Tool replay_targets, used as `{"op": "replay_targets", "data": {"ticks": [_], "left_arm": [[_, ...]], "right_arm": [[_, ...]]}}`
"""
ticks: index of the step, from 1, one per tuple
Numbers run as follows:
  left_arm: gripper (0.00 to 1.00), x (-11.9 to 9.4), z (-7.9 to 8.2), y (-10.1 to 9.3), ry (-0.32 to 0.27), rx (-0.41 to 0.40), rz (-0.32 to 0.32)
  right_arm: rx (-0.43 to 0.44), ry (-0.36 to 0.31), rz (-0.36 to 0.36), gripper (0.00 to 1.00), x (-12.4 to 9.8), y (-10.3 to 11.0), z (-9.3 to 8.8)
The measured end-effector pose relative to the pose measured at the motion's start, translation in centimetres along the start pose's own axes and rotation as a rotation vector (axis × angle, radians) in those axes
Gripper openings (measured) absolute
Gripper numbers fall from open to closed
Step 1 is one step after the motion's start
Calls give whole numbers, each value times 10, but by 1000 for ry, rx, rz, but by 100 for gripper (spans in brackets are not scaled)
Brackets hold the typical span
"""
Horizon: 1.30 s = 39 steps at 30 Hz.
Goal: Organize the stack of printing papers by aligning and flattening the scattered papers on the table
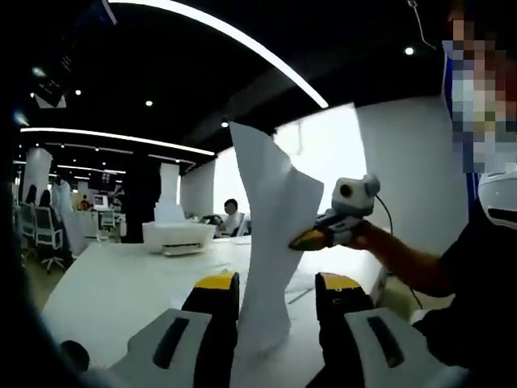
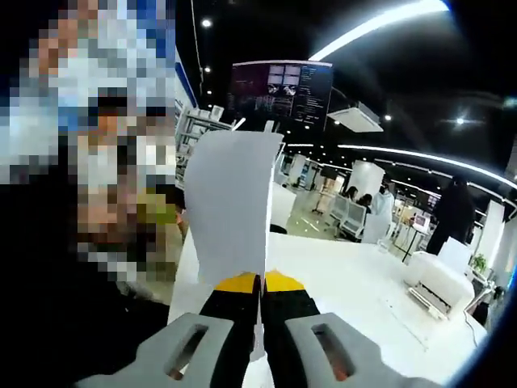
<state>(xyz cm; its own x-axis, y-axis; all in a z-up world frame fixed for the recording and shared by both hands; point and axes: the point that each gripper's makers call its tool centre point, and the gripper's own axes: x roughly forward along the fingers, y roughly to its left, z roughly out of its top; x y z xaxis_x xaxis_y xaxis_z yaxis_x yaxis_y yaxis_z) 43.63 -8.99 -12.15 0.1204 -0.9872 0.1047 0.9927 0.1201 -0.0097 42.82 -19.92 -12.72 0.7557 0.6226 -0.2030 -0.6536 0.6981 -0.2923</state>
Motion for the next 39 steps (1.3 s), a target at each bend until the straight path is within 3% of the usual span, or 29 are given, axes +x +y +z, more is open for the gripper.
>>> {"op": "replay_targets", "data": {"ticks": [5,9,13,20,25,30,32,35,39], "left_arm": [[34,2,-2,-6,11,-40,-37],[34,5,-3,-10,15,-19,-44],[34,7,-2,-12,18,-1,-49],[36,3,4,-12,-1,29,-53],[40,-5,1,8,41,102,41],[41,-10,0,19,57,135,72],[41,-10,2,19,42,106,67],[41,-9,15,9,-46,9,5],[41,-8,11,15,-34,39,35]], "right_arm": [[-10,8,-10,0,2,-2,-2],[28,-2,25,0,3,6,1],[-10,-2,22,0,5,9,5],[22,-57,45,0,1,9,15],[12,-137,131,0,-8,24,30],[21,-220,189,0,-17,34,46],[45,-260,204,0,-19,35,52],[70,-264,187,0,-17,29,49],[125,-252,166,0,-6,23,41]]}}
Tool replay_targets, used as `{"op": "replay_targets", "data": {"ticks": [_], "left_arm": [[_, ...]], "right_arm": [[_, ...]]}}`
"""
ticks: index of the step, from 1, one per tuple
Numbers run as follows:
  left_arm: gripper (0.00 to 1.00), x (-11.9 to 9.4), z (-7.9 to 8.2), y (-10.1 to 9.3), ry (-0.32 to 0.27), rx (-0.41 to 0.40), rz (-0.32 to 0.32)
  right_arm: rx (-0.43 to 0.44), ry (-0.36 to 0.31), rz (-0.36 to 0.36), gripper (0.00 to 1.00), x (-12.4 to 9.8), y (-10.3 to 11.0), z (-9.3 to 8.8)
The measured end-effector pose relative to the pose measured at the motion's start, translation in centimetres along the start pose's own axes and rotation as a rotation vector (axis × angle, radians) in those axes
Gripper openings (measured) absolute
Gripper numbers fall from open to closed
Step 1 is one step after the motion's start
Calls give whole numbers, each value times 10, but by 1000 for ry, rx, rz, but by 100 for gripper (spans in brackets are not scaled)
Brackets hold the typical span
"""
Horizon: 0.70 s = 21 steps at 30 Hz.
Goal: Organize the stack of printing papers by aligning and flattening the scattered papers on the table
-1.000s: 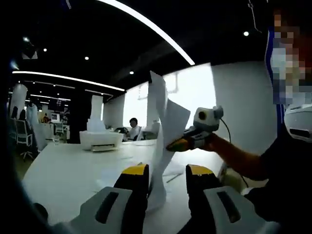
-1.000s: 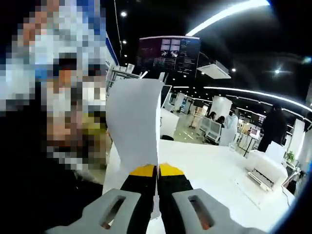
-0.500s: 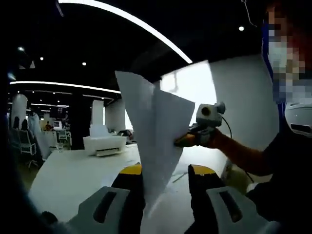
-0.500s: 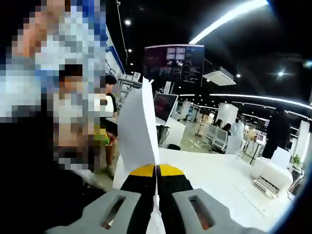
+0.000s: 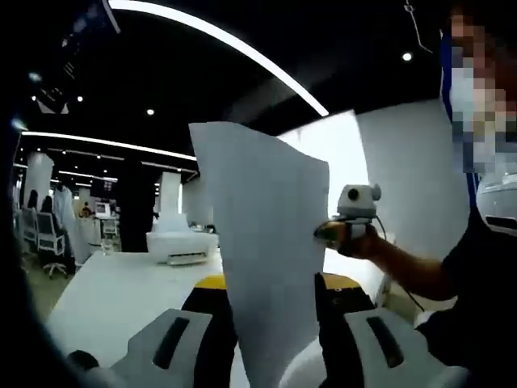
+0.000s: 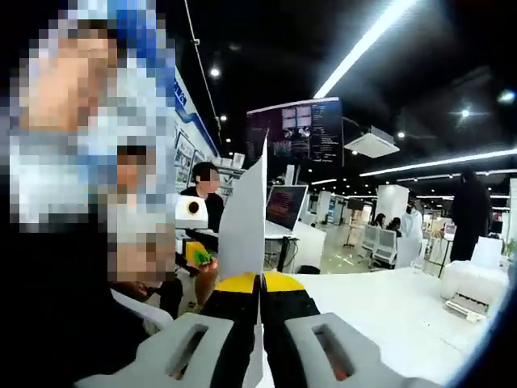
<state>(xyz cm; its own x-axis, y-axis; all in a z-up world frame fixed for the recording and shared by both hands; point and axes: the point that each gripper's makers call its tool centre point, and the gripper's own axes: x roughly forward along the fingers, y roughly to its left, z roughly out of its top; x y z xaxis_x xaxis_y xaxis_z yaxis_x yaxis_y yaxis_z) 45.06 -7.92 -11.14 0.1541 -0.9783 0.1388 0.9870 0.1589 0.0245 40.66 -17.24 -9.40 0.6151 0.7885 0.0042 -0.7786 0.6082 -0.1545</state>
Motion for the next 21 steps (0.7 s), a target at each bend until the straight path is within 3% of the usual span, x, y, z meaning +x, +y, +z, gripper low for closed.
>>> {"op": "replay_targets", "data": {"ticks": [11,16,21], "left_arm": [[40,2,3,4,-35,-24,-4],[39,1,14,-2,-98,-63,-41],[33,2,13,-4,-91,-47,-53]], "right_arm": [[47,3,-15,0,20,-10,-18],[49,-8,-41,0,18,-18,-22],[46,-24,-44,0,10,-22,-26]]}}
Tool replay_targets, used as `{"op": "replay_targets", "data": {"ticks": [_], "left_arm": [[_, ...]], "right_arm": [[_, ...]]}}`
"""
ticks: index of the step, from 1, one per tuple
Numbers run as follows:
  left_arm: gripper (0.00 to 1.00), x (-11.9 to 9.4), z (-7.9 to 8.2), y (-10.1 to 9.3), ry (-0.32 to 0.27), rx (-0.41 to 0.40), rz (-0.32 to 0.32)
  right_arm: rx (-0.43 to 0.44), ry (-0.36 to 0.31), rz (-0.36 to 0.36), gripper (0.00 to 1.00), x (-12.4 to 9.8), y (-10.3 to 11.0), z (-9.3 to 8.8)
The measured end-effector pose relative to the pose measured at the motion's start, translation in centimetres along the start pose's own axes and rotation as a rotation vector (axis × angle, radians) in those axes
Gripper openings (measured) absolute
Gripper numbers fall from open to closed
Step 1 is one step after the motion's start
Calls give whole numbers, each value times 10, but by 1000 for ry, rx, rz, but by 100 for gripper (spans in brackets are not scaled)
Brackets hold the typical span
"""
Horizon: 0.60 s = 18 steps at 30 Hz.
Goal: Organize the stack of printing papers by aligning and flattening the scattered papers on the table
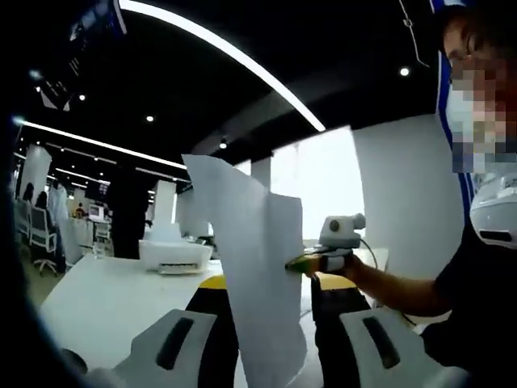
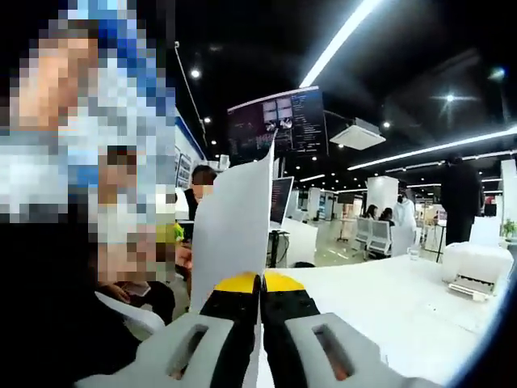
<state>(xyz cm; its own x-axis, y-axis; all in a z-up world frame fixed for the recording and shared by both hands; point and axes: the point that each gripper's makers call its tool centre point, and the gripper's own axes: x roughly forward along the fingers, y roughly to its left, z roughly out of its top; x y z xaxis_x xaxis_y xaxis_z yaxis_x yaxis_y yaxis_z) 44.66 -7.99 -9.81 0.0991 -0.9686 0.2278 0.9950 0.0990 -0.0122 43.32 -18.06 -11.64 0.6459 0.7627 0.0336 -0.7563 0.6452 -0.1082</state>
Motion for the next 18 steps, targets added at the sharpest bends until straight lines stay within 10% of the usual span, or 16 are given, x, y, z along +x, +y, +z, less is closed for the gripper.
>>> {"op": "replay_targets", "data": {"ticks": [18], "left_arm": [[24,0,-9,6,25,6,7]], "right_arm": [[-98,-31,25,0,17,1,6]]}}
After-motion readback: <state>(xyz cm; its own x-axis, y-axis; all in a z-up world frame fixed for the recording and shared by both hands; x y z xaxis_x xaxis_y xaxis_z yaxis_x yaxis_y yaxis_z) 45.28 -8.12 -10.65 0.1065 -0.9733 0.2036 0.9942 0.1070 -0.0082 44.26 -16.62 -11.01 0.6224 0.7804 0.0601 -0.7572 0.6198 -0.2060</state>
